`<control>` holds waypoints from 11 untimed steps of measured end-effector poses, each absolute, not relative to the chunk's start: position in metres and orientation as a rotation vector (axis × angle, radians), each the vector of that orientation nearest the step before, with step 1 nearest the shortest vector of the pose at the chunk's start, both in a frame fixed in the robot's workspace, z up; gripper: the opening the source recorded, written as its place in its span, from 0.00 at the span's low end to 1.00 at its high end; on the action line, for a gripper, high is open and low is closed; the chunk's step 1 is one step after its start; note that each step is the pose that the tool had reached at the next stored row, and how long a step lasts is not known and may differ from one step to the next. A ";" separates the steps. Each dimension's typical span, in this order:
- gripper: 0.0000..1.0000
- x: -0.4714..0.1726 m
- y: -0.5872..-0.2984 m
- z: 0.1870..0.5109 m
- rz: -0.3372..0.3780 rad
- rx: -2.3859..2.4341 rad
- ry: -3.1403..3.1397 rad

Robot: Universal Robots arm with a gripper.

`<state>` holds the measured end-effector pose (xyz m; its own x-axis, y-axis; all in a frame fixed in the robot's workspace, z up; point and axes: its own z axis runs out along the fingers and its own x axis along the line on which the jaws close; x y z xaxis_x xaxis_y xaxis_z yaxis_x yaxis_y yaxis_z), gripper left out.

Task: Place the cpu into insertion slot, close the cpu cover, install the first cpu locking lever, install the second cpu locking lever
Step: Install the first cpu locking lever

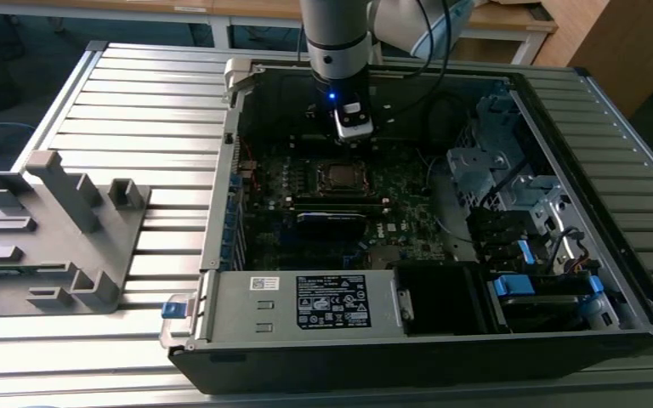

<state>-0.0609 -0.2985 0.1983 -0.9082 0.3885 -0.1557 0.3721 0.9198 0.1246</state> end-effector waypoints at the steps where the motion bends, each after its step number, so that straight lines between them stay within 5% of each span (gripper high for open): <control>1: 0.11 -0.061 -0.298 0.198 0.137 0.580 2.903; 11: 0.11 -0.061 -0.298 0.197 0.140 0.577 2.891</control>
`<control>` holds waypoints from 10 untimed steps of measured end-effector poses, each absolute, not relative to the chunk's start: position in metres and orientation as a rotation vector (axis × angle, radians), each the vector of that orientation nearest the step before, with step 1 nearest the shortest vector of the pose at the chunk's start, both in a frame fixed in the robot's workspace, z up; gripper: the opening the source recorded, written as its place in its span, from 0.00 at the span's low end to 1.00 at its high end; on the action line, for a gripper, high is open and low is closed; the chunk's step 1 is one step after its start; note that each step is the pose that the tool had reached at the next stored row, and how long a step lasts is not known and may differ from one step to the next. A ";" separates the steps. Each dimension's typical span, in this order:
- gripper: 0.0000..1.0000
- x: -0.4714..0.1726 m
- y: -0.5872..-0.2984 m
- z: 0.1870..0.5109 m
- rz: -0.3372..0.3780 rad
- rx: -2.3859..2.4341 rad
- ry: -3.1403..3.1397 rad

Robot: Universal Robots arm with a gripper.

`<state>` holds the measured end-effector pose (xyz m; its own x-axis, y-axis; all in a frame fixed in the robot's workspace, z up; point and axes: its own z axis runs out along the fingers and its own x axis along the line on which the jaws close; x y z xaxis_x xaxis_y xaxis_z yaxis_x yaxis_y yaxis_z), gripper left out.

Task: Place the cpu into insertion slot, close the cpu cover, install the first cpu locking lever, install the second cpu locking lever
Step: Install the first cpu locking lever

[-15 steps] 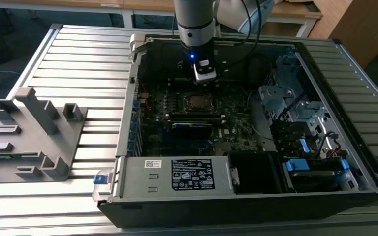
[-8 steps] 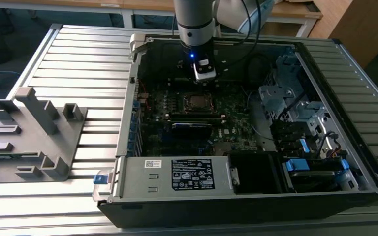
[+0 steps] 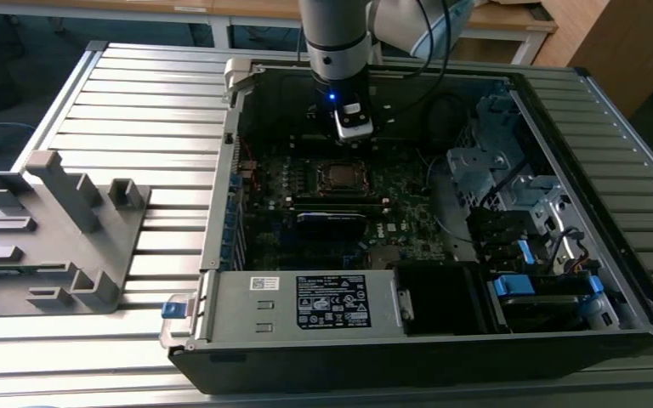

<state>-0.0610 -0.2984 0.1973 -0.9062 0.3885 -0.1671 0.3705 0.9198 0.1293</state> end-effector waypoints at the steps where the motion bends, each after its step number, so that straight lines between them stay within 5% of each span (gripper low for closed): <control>1: 0.11 -0.062 -0.298 0.197 0.141 0.577 2.889; 10: 0.11 -0.063 -0.298 0.195 0.130 0.574 2.884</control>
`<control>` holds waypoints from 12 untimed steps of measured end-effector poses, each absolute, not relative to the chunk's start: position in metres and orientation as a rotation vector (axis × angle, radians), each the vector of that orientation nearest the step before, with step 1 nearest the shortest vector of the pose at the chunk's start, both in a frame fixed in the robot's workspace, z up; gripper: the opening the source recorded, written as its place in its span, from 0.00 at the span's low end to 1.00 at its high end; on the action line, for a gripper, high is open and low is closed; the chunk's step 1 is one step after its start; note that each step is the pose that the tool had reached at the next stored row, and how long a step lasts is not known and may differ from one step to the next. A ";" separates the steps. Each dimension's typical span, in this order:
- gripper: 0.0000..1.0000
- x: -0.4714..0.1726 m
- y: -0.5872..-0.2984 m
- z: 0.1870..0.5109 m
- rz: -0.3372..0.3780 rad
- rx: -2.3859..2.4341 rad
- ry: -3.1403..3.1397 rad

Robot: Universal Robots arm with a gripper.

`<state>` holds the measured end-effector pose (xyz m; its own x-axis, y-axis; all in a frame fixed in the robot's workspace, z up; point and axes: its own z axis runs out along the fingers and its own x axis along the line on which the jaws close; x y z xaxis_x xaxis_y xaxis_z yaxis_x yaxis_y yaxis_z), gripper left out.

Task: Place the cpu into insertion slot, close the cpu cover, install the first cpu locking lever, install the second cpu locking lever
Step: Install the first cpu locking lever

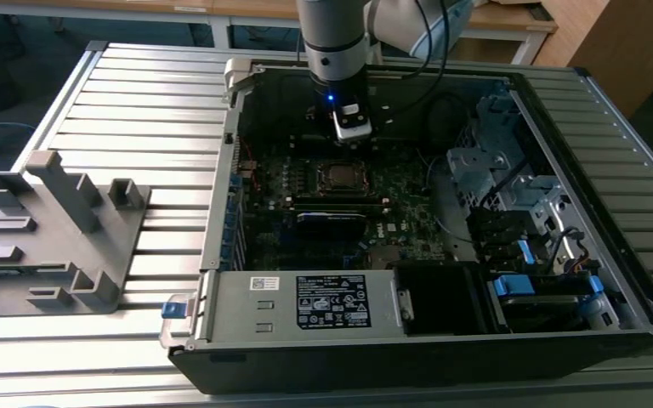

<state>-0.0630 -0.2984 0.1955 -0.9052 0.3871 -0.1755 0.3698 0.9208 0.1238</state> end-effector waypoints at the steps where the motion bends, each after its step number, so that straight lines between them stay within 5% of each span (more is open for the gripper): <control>1: 0.11 -0.063 -0.298 0.195 0.124 0.573 2.884; 12: 0.11 -0.063 -0.298 0.192 0.076 0.567 2.878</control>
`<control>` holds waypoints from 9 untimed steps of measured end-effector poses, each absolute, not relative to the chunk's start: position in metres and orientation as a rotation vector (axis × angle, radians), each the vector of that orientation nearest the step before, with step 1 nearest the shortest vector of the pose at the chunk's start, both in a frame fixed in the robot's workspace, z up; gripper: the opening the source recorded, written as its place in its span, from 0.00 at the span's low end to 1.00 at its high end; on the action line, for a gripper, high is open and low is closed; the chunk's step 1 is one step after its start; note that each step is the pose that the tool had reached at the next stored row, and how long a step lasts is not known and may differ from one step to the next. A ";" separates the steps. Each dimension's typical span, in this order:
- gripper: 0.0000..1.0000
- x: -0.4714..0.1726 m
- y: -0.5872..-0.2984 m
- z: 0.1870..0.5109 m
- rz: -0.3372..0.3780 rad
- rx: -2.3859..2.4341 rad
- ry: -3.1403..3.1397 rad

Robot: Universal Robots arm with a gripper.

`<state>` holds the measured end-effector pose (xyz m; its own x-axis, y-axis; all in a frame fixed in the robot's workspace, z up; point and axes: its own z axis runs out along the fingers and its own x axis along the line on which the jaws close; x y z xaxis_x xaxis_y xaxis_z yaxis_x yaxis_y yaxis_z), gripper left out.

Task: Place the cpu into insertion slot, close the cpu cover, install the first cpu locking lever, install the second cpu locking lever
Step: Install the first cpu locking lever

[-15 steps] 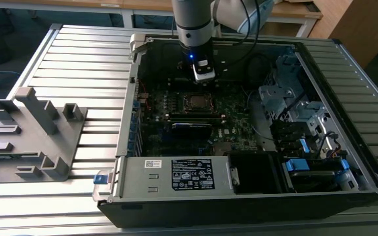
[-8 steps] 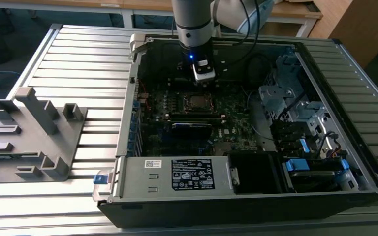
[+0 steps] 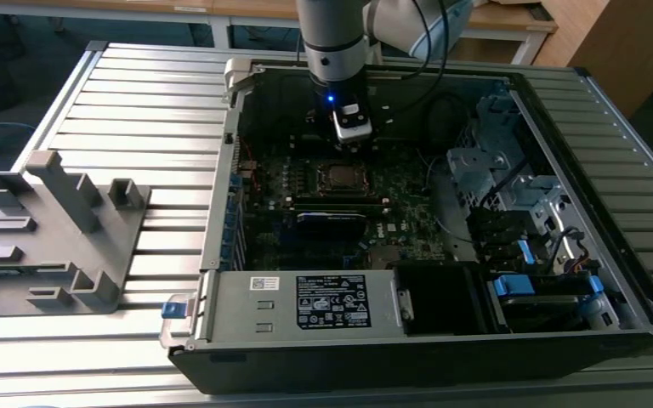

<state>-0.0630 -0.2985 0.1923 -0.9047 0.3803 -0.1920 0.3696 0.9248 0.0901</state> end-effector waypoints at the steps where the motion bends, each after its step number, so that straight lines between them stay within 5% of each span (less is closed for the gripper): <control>1: 0.11 -0.063 -0.298 0.192 0.076 0.567 2.878; 9: 0.11 -0.060 -0.298 0.192 0.077 0.567 2.878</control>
<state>-0.0596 -0.2982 0.1921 -0.9047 0.3803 -0.1921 0.3694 0.9248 0.0909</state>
